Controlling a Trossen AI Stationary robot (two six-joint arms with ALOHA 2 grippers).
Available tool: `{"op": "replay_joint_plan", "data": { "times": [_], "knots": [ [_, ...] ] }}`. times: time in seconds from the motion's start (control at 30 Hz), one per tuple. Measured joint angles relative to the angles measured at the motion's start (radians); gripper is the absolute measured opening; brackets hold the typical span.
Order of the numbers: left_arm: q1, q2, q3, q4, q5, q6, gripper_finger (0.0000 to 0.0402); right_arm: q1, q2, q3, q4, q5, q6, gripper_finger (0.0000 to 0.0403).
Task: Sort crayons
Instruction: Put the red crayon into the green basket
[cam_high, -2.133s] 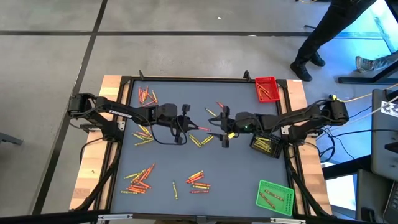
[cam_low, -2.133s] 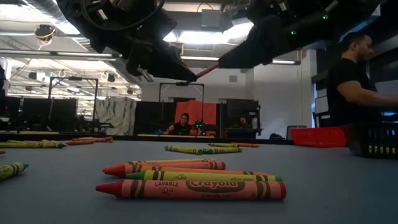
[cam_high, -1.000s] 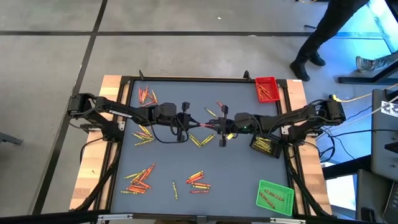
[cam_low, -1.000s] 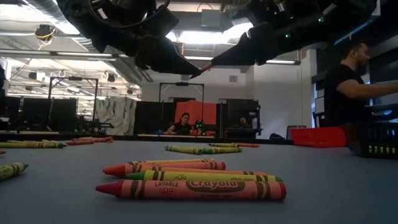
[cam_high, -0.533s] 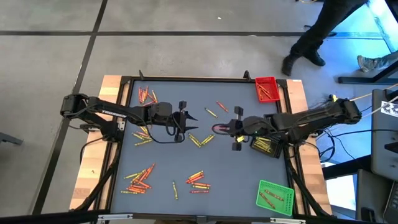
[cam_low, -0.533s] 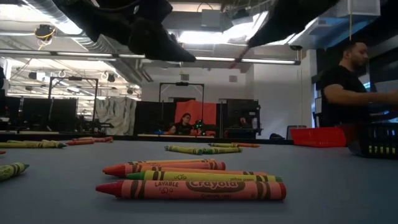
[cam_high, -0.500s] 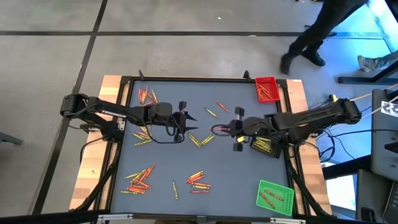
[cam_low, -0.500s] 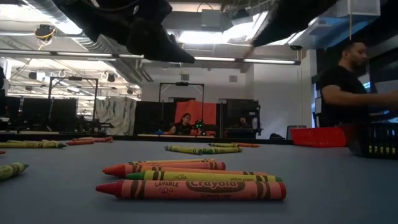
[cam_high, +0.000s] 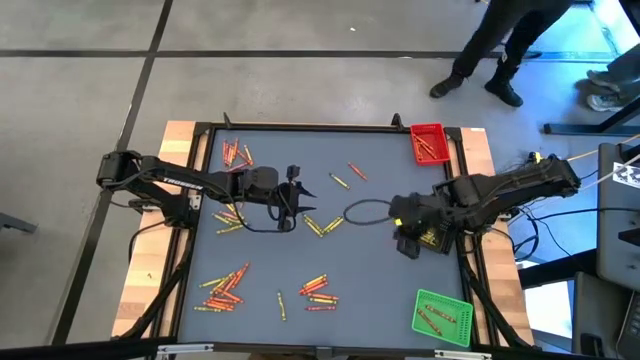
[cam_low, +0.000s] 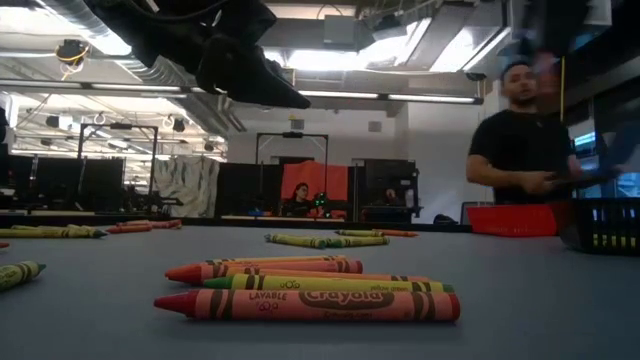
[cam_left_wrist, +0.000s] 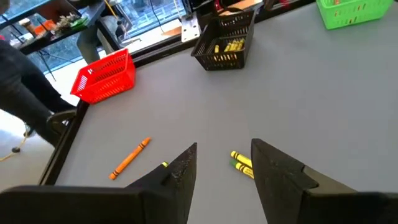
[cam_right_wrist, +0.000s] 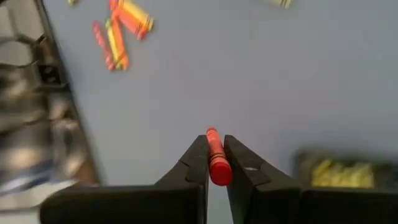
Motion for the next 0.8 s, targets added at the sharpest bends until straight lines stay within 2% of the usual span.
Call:
{"op": "replay_joint_plan", "data": {
  "times": [0.1, 0.43, 0.67, 0.8],
  "knots": [
    [0.004, 0.000, 0.000, 0.001, -0.002, 0.000, 0.0135, 0.072, 0.000, -0.048, -0.002, -0.094, 0.215, 0.0027],
    [0.004, 0.000, 0.000, 0.008, -0.003, 0.001, 0.0135, 0.438, 0.000, -0.141, 0.056, -0.187, 1.017, 0.0028],
    [0.004, 0.000, 0.000, 0.010, -0.043, 0.052, 0.0135, 0.625, 0.042, -0.221, 0.249, -0.177, 1.337, 0.0028],
    [0.005, 0.000, 0.000, 0.015, -0.059, 0.053, 0.0135, 0.683, 0.108, -0.227, 0.264, -0.201, 1.408, 0.0036]
  ]
}}
